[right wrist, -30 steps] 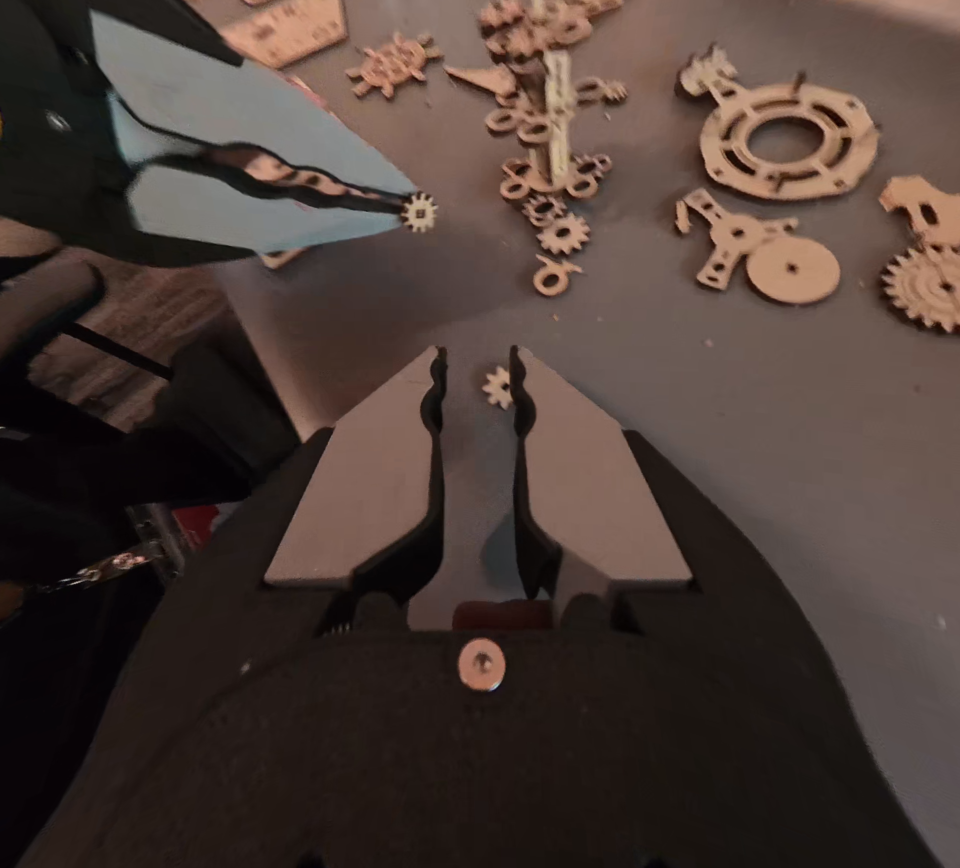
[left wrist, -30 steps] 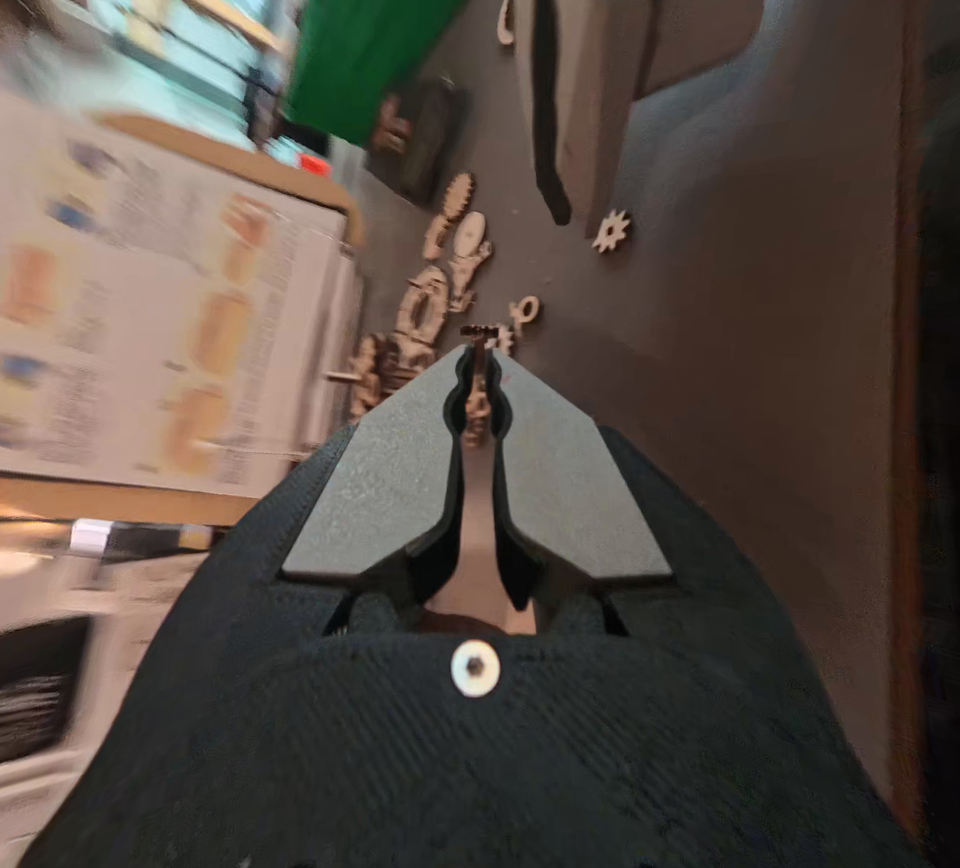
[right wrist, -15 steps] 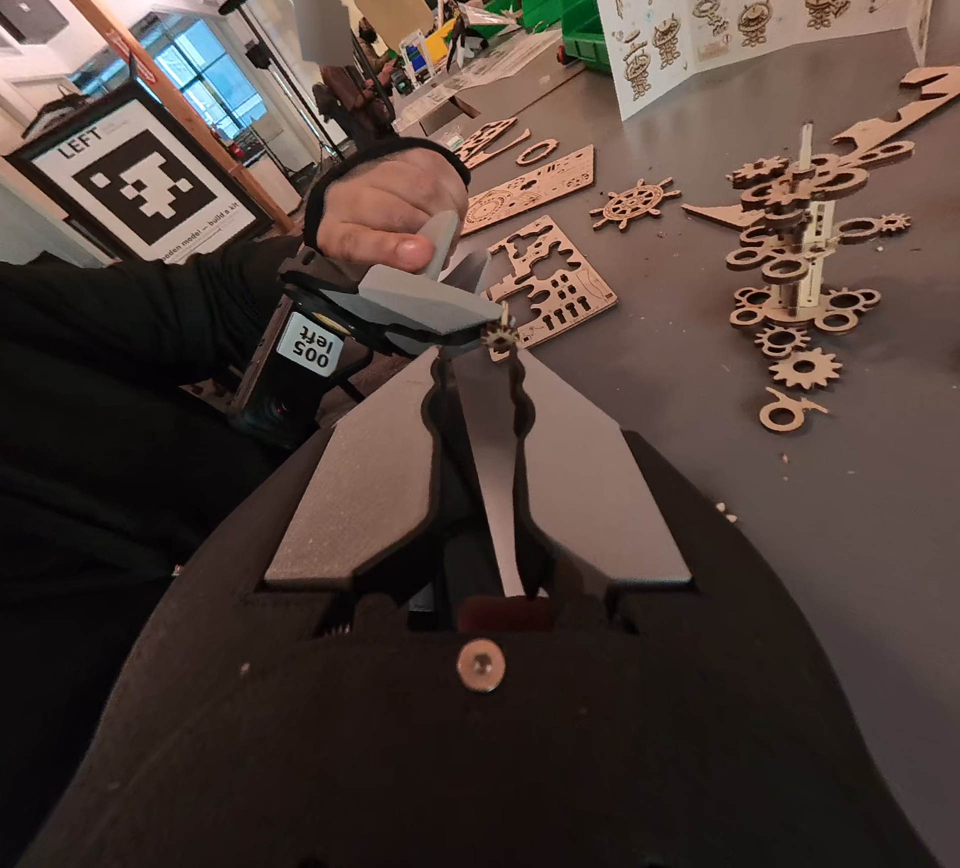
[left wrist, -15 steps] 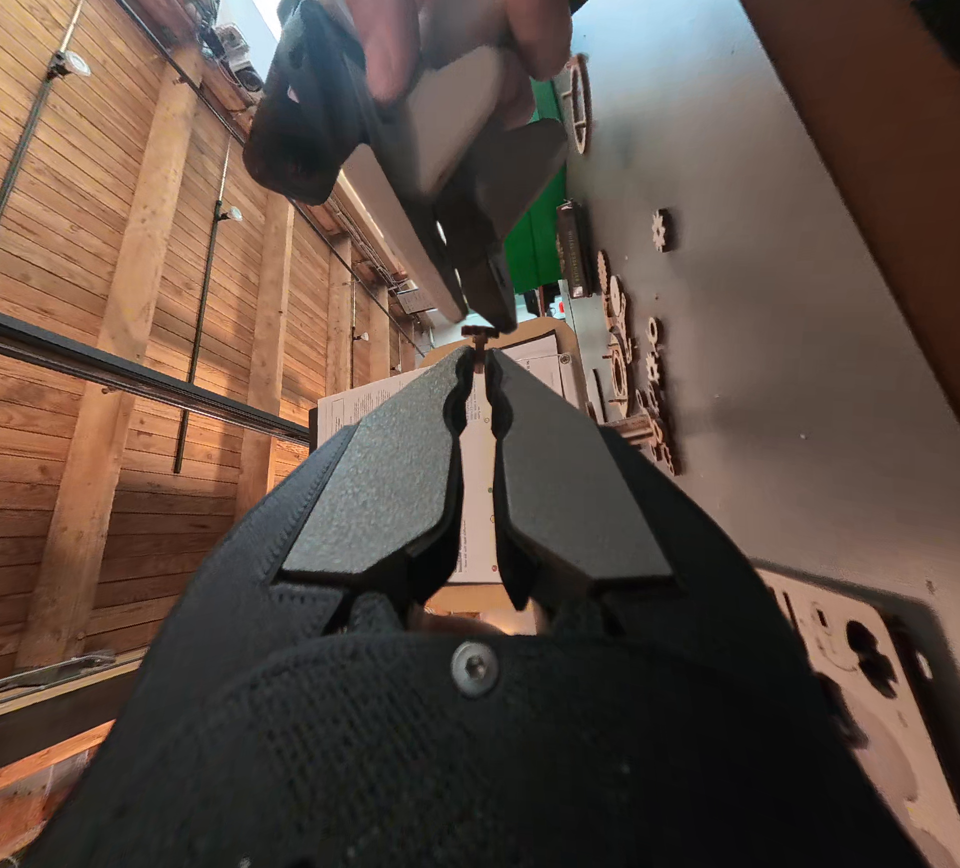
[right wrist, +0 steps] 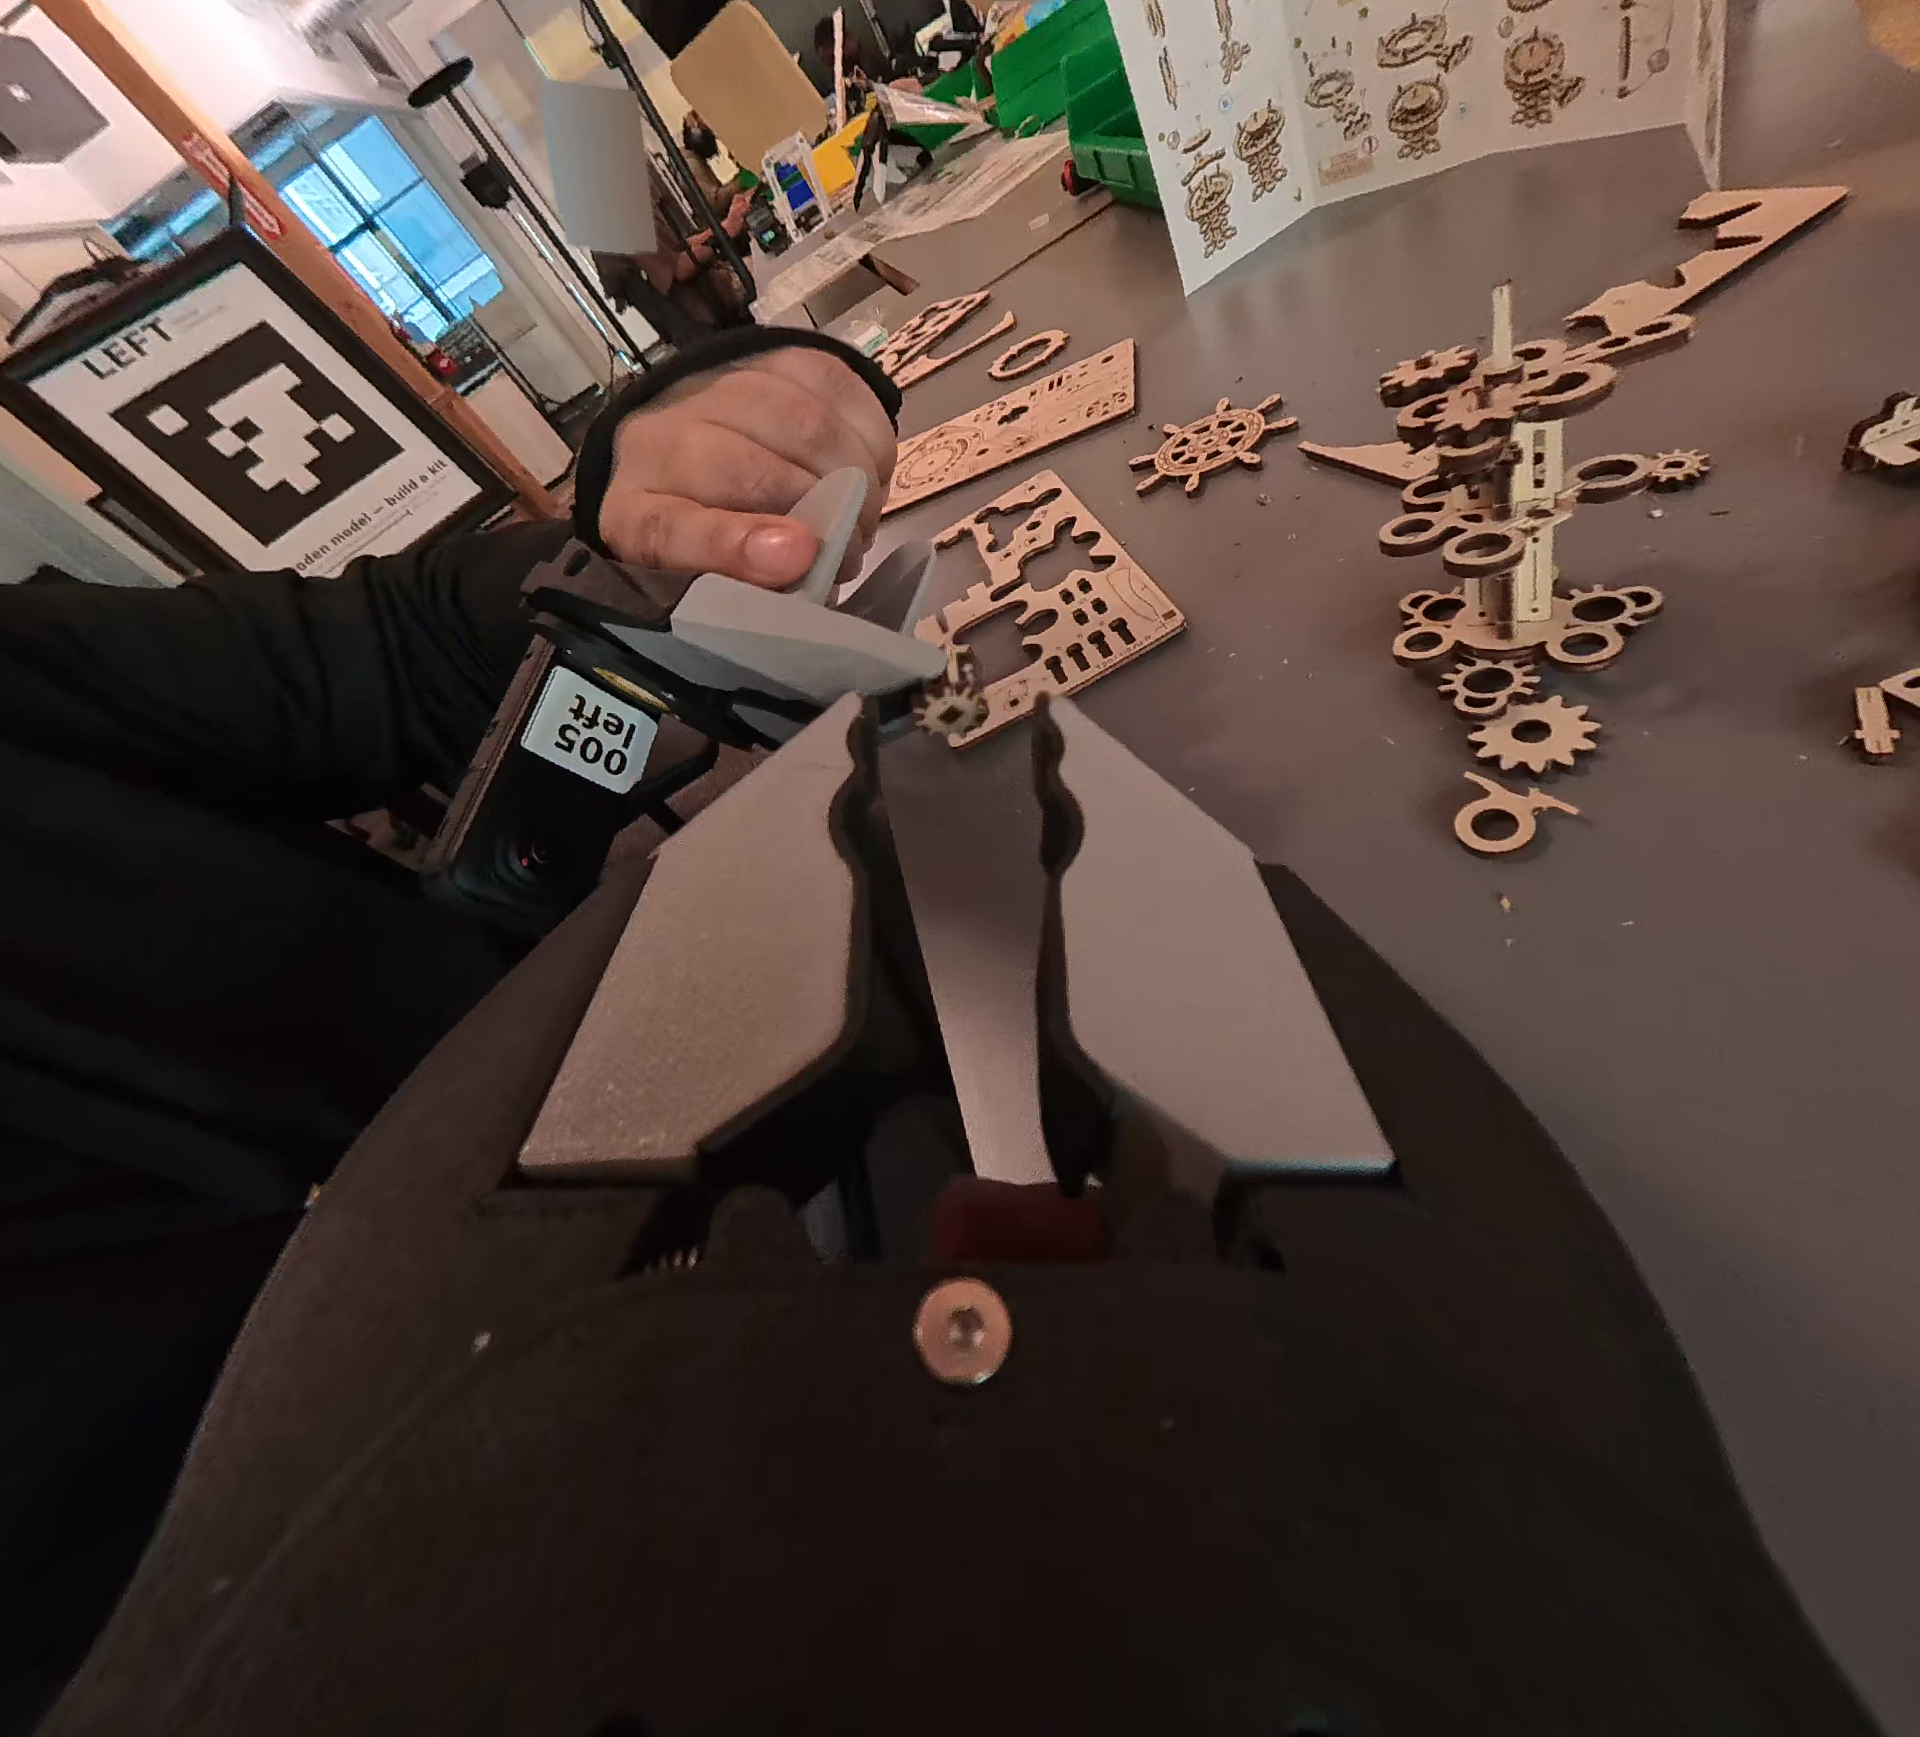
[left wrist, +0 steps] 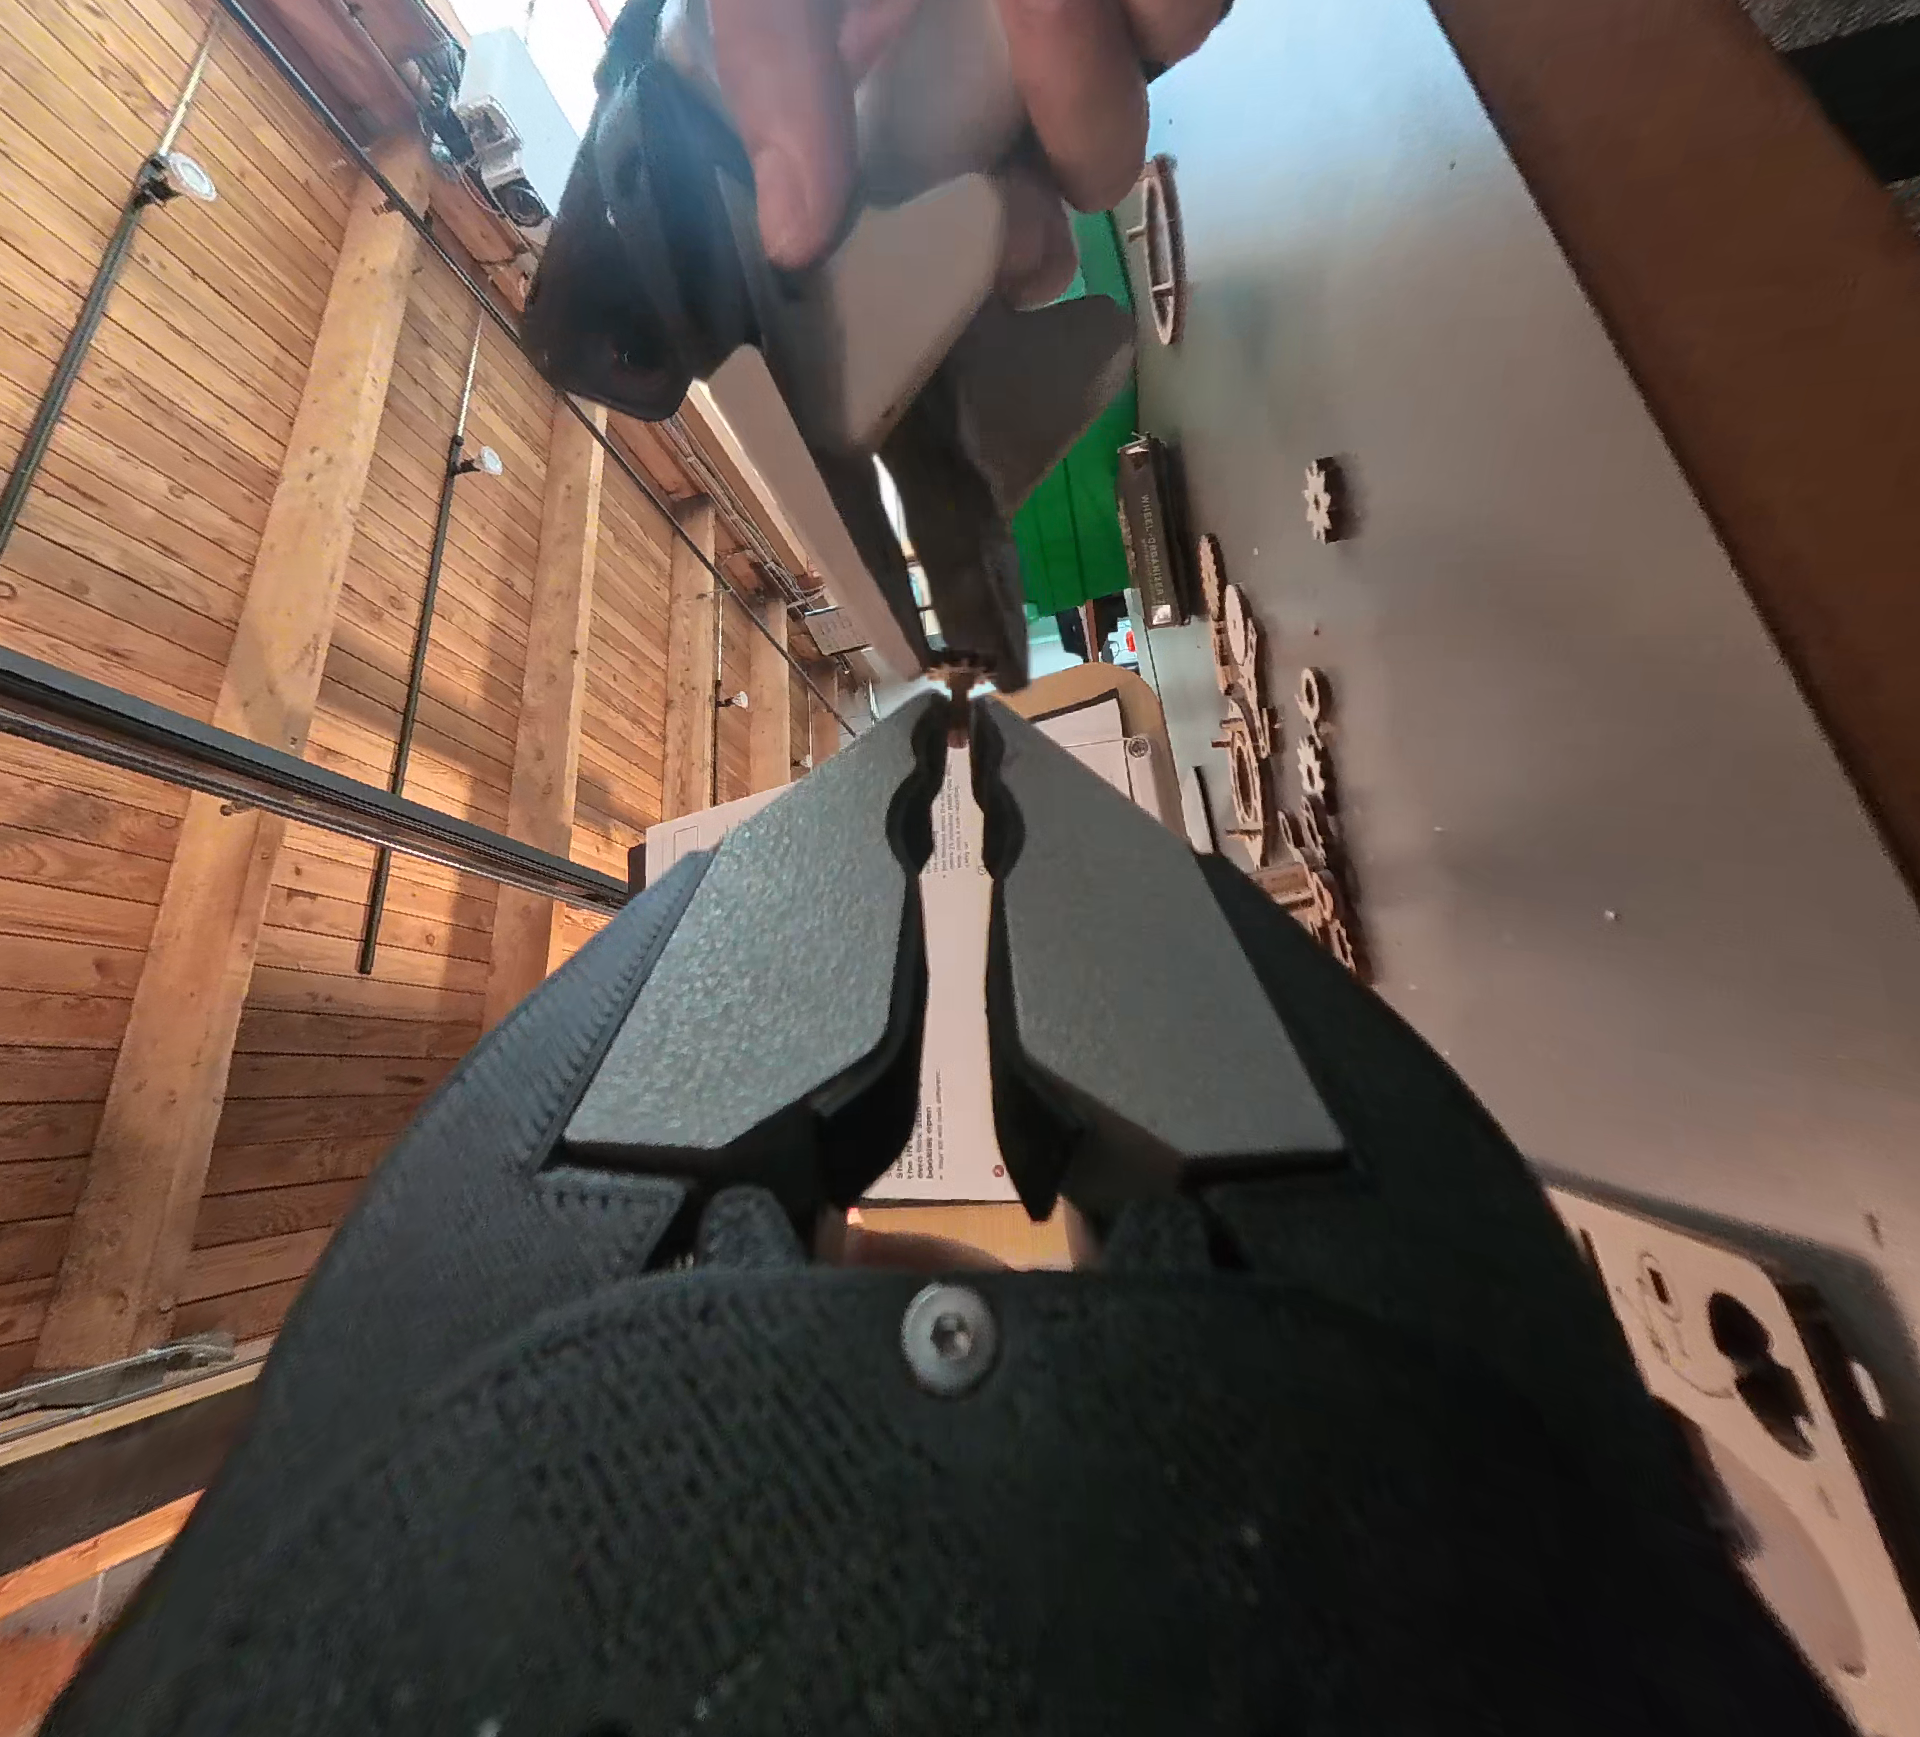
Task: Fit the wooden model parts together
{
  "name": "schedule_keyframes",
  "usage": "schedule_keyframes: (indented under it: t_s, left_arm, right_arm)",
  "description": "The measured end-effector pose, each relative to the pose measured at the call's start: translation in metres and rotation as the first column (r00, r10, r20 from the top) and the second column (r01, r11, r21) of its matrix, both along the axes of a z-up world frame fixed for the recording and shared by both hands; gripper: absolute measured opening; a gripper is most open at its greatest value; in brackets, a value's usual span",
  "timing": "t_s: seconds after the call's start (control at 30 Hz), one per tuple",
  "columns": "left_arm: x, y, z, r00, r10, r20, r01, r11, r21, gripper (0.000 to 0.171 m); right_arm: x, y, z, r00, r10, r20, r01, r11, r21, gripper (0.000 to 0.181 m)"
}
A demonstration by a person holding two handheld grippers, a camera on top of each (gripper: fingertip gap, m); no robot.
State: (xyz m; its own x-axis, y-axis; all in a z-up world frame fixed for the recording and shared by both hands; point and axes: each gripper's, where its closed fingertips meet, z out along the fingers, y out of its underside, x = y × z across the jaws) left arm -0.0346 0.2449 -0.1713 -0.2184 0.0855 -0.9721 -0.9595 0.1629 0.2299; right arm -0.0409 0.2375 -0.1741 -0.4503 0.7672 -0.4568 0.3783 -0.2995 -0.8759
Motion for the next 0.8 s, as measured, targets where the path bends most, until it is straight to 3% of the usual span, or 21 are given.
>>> schedule_keyframes:
  t_s: [0.07, 0.4, 0.57, 0.63, 0.7, 0.8]
  left_arm:
    - [0.000, 0.001, -0.001, 1.000, 0.004, -0.002, -0.004, 1.000, -0.002, 0.001]
    - [0.004, 0.001, 0.005, 0.997, -0.011, 0.079, 0.011, 1.000, 0.003, 0.001]
    - [0.003, 0.004, 0.006, 0.974, 0.014, 0.225, -0.004, 0.999, -0.044, 0.001]
    - [0.000, 0.005, 0.008, 0.939, 0.041, 0.342, -0.006, 0.995, -0.103, 0.013]
    - [-0.011, 0.008, 0.012, 0.868, 0.110, 0.485, -0.023, 0.983, -0.183, 0.026]
    - [-0.055, 0.023, 0.023, 0.670, 0.310, 0.674, -0.132, 0.944, -0.302, 0.022]
  right_arm:
    - [0.000, 0.000, 0.001, 1.000, 0.000, -0.004, 0.000, 1.000, 0.003, 0.011]
    - [0.003, -0.001, 0.007, 0.999, 0.015, -0.039, -0.016, 0.999, -0.029, 0.011]
    - [0.003, 0.004, 0.009, 0.999, -0.010, -0.045, 0.009, 0.999, -0.037, 0.011]
    - [0.003, 0.015, 0.007, 0.998, -0.056, -0.041, 0.054, 0.998, -0.043, 0.010]
    - [0.004, 0.028, 0.009, 0.995, -0.091, -0.045, 0.088, 0.993, -0.074, 0.010]
    - [0.003, 0.049, 0.014, 0.990, -0.136, -0.047, 0.129, 0.983, -0.129, 0.010]
